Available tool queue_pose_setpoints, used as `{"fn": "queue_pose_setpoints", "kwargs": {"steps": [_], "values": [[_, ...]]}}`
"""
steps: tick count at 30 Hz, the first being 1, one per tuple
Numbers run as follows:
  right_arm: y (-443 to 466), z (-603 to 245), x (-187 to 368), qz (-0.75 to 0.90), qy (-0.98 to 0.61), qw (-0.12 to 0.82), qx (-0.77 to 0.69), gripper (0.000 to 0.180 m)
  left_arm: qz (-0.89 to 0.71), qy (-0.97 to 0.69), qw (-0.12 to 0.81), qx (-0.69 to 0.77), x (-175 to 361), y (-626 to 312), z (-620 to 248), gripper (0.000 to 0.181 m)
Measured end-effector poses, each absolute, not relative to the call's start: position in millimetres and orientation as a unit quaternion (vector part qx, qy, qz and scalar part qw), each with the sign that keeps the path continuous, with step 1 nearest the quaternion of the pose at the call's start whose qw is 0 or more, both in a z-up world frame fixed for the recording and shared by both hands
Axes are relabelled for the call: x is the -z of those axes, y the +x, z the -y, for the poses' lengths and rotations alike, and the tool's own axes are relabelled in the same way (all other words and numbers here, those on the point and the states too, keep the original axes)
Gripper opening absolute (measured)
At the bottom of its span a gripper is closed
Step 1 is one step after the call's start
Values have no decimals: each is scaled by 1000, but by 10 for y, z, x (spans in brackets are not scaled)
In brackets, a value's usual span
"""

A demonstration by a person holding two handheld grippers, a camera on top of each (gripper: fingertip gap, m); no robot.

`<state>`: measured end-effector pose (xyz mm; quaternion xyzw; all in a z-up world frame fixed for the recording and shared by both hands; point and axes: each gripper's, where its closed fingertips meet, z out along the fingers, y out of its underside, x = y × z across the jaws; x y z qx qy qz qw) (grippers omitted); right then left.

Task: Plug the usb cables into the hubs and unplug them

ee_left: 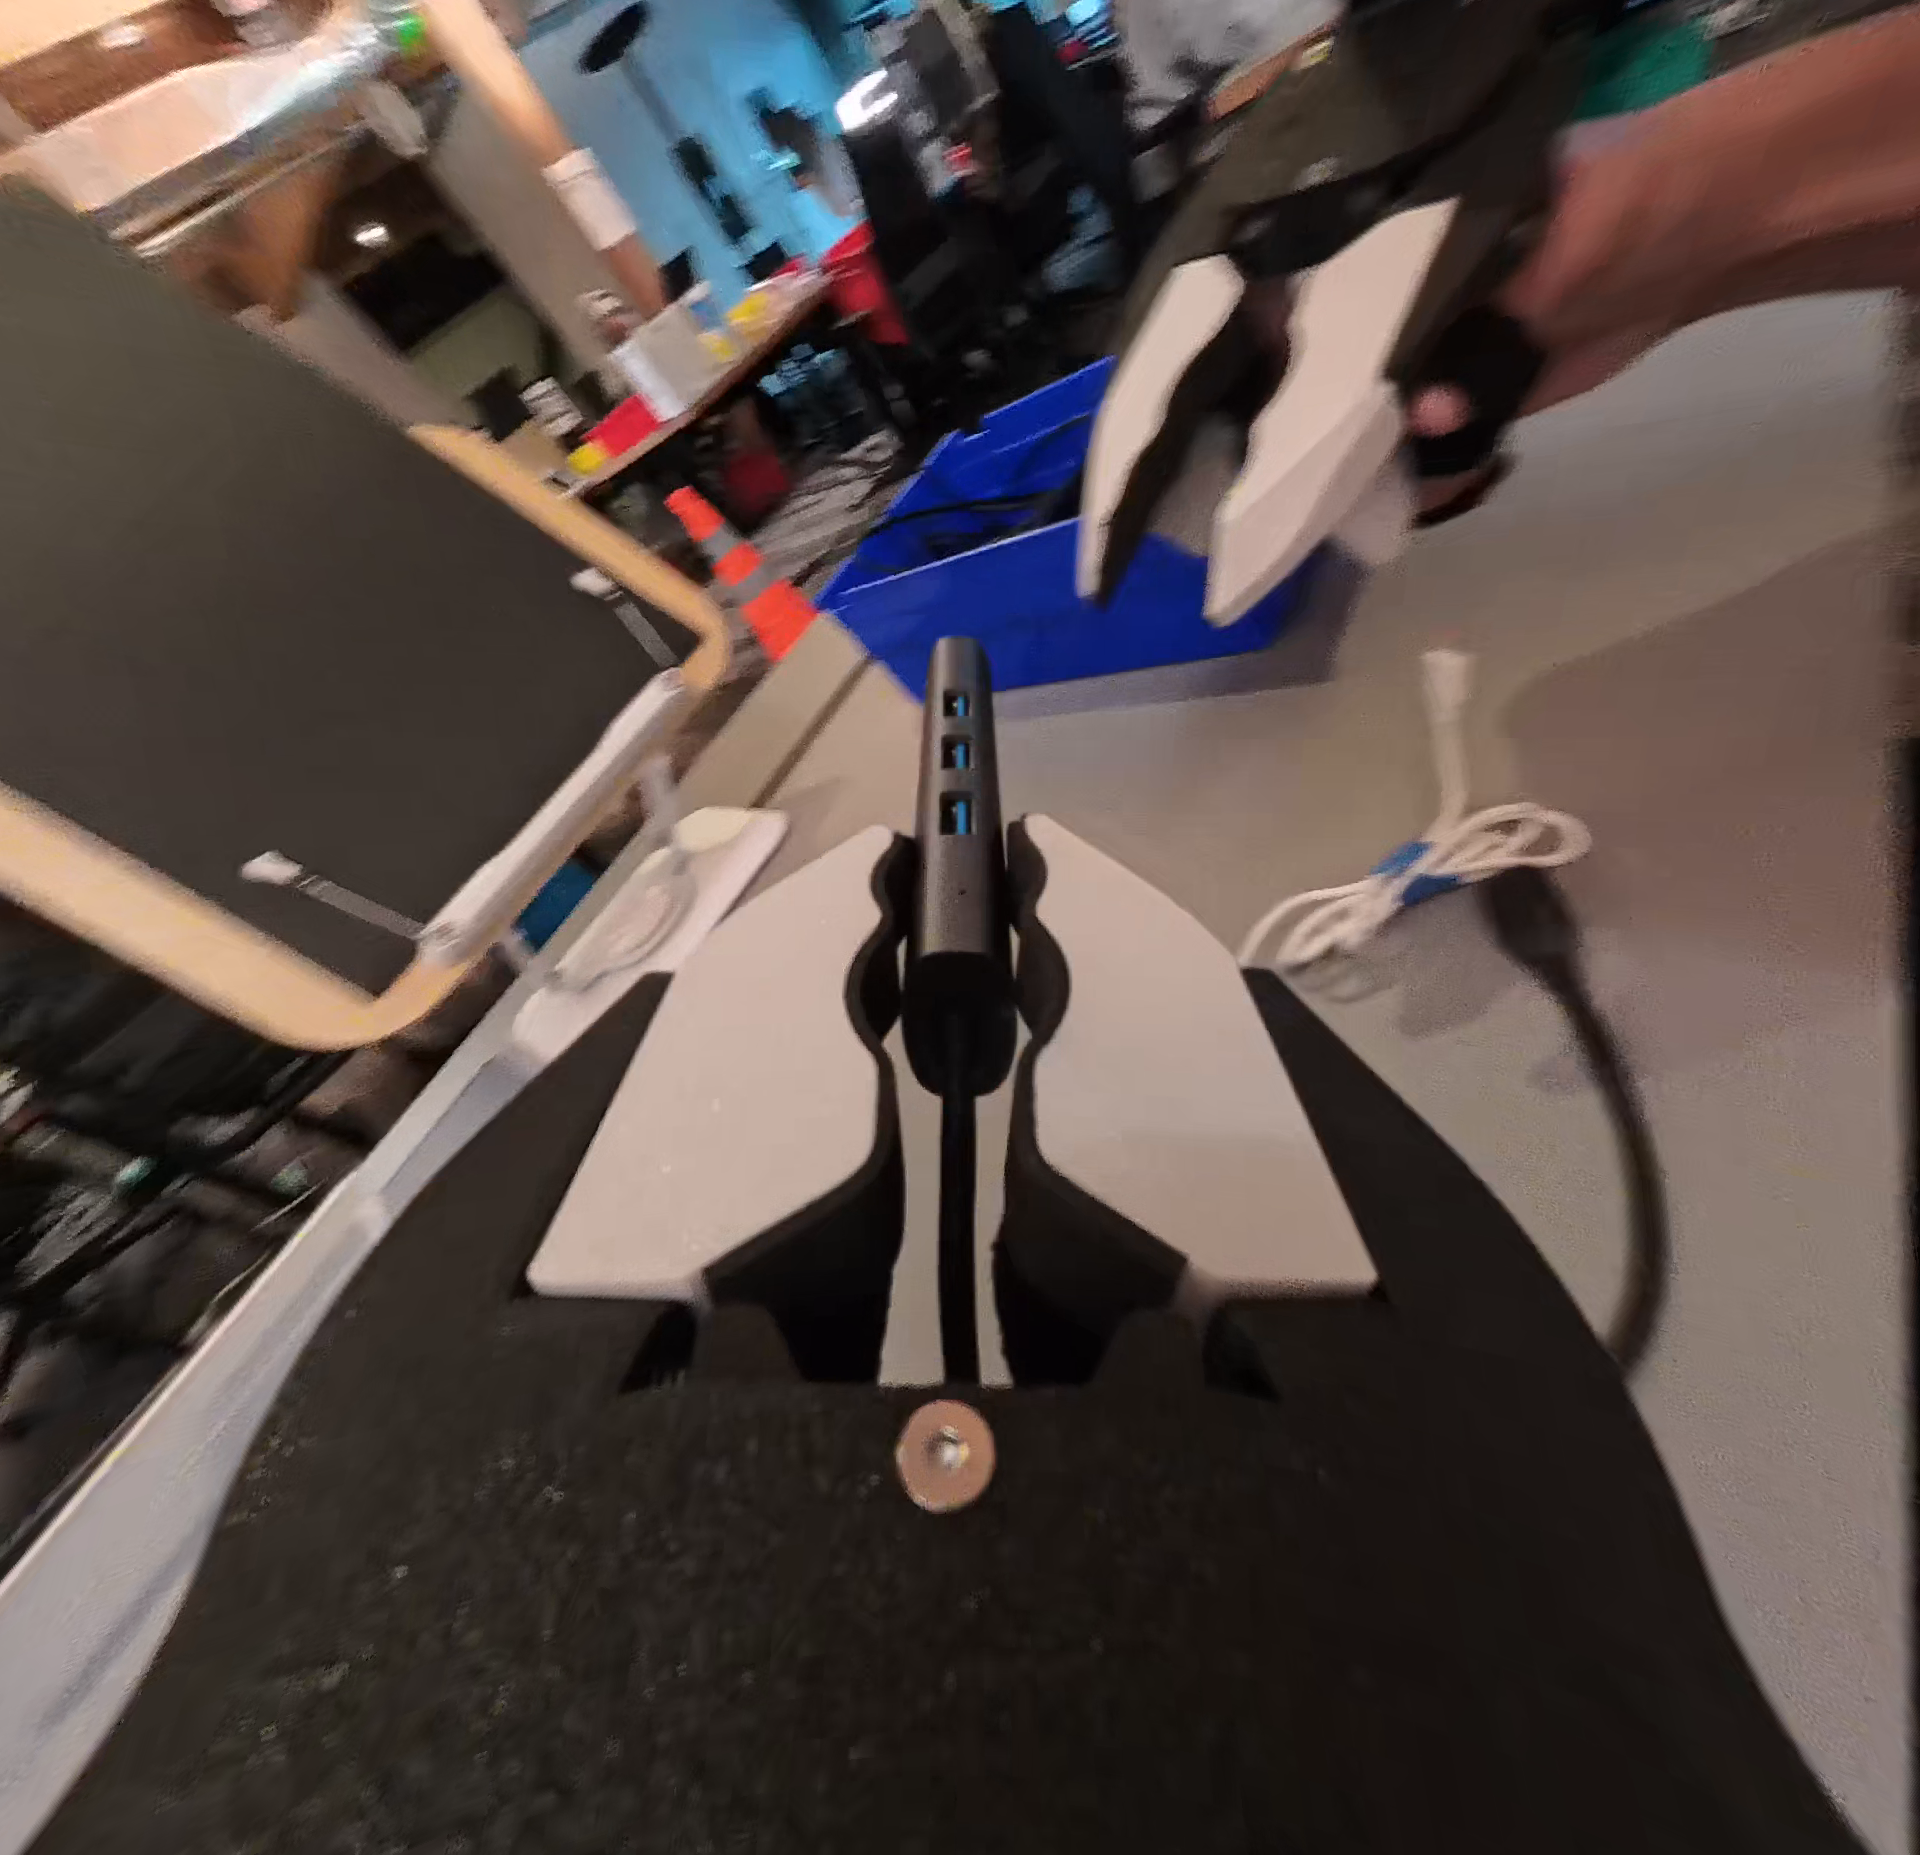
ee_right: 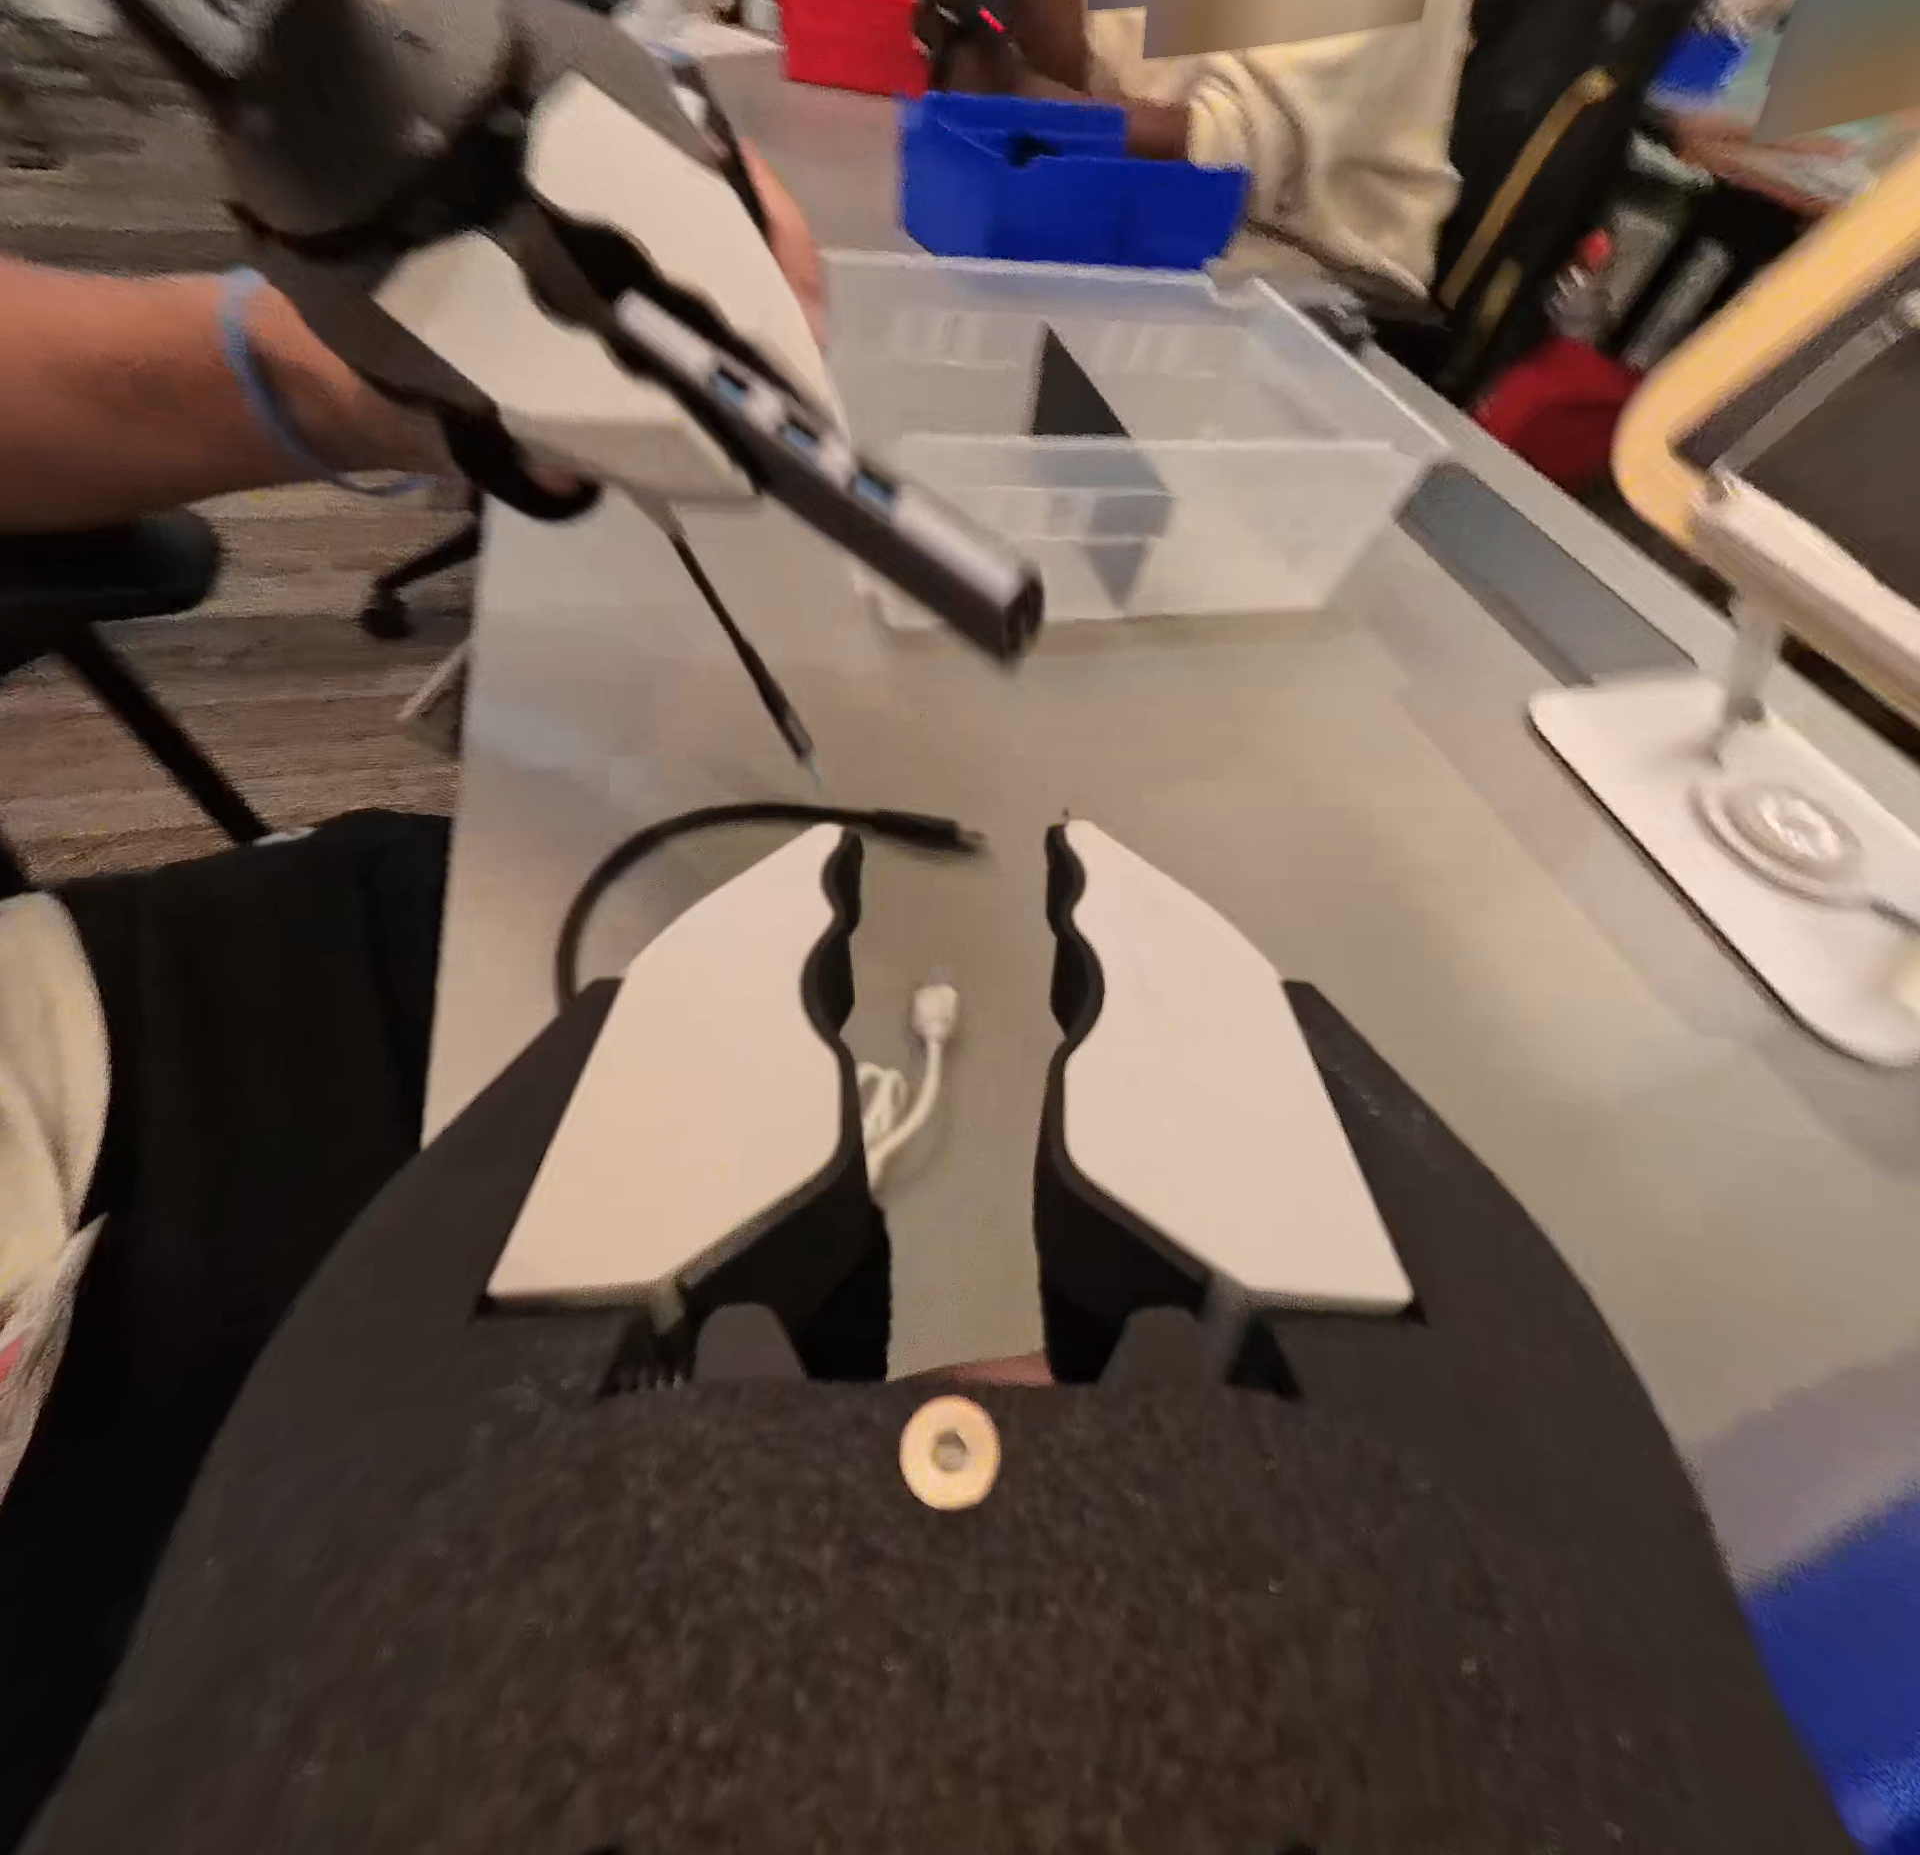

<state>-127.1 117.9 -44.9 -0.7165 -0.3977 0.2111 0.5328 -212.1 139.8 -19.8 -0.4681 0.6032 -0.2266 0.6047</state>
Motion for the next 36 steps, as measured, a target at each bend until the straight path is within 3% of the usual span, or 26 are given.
{"fn": "queue_pose_setpoints", "kwargs": {"steps": [4, 9, 11, 14, 16, 20, 27, 36], "values": [[-1182, -1232, 836, 353, -789, 474, -170, 37, -552, -524, 626, 171, 267, -2313, -1693, 17], [-1268, -1280, 1398, 345, -824, 427, -142, 24, -525, -545, 631, 172, 610, -2318, -1696, 17], [-1245, -1323, 1293, 379, -821, 418, -92, 21, -549, -537, 625, 143, 732, -2280, -1723, 17], [-1180, -1352, 690, 447, -769, 457, 19, 18, -550, -538, 620, 156, 779, -2208, -1726, 17], [-1248, -1350, 538, 452, -763, 460, -47, 18, -545, -541, 617, 172, 790, -2166, -1709, 17], [-1222, -1514, 1138, 421, -807, 395, -120, 27, -550, -535, 618, 169, 820, -2136, -1674, 17], [-1417, -1369, 1596, 453, -834, 314, -18, 26, -561, -527, 622, 144, 868, -2194, -1671, 17], [-1268, -1385, 1938, 390, -878, 263, -92, 23, -563, -525, 623, 139, 883, -2221, -1678, 16]]}}
